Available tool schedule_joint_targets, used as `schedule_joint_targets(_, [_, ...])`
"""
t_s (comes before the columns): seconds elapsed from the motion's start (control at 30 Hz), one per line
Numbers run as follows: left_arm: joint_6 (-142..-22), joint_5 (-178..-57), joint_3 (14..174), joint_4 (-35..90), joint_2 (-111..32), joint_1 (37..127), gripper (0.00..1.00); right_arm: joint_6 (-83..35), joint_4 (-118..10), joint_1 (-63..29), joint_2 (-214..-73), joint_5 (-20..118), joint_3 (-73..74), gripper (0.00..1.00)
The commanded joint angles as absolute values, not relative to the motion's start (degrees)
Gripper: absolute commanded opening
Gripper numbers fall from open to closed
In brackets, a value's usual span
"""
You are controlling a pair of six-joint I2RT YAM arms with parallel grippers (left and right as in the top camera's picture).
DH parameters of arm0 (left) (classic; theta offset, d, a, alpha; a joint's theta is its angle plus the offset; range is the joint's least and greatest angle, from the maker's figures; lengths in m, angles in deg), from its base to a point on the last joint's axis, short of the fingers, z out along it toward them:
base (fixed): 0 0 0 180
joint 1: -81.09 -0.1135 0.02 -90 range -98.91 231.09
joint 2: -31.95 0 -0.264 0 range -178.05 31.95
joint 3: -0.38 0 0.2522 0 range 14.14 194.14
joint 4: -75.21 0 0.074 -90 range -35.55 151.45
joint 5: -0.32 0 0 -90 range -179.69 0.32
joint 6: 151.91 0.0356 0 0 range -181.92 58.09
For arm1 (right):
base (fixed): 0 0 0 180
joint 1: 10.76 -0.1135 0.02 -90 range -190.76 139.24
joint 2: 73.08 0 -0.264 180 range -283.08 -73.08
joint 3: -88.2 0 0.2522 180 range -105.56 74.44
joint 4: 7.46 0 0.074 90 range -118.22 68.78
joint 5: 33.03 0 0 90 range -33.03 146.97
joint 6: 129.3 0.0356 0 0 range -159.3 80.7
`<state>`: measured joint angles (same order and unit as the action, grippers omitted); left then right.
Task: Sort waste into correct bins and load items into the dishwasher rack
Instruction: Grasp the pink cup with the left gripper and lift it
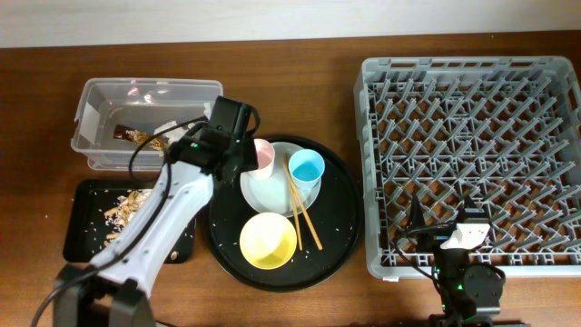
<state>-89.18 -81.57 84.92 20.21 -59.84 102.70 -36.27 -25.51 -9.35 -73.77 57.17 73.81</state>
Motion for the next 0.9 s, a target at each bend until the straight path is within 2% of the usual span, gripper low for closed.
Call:
schedule_joint_targets(0.0, [-89.4, -82.3, 85.4, 22.6, -67.2, 102.7, 0.47, -35.8, -25.8, -9.6, -73.4, 57.8, 74.1, 0.98])
schedule_joint_targets(0.07, [-89.3, -84.4, 85.4, 25.0, -70.2, 102.7, 0.47, -35.8, -25.8, -9.6, -73.4, 57.8, 74.1, 0.98])
schedule_joint_targets(0.13, [-89.3, -84.5, 85.4, 25.0, -71.3, 102.7, 0.37, -35.8, -25.8, -9.6, -73.4, 57.8, 74.1, 0.98])
schedule_joint_targets(0.2, [-89.3, -84.3, 85.4, 25.0, -71.6, 102.7, 0.12, -35.8, -25.8, -9.6, -73.4, 57.8, 74.1, 0.98])
schedule_joint_targets(0.33, [-89.3, -83.9, 85.5, 24.4, -71.4, 102.7, 0.00, -35.8, -25.8, -9.6, -73.4, 57.8, 74.1, 0.98])
schedule_joint_targets(0.47, [-89.0, -85.6, 86.2, 22.6, -61.0, 102.5, 0.00, -35.8, -25.8, -9.6, -73.4, 57.8, 74.1, 0.98])
schedule_joint_targets(0.53, [-83.5, -98.9, 86.3, 21.8, -52.5, 99.6, 0.00, -35.8, -25.8, -9.6, -73.4, 57.8, 74.1, 0.98])
schedule_joint_targets(0.63, [-77.4, -141.4, 86.3, 21.1, -43.0, 84.6, 0.00, -35.8, -25.8, -9.6, -73.4, 57.8, 74.1, 0.98])
schedule_joint_targets(0.7, [-74.7, -159.9, 86.2, 21.1, -43.0, 76.4, 0.00, -35.8, -25.8, -9.6, -73.4, 57.9, 74.1, 0.98])
schedule_joint_targets(0.77, [-71.2, -167.7, 86.1, 20.6, -43.1, 74.0, 0.00, -35.8, -25.7, -9.6, -73.4, 55.4, 74.1, 0.98])
schedule_joint_targets(0.87, [-71.2, -167.9, 86.1, 20.6, -43.1, 74.2, 0.00, -32.3, -23.3, -9.6, -73.4, 39.4, 74.0, 0.98])
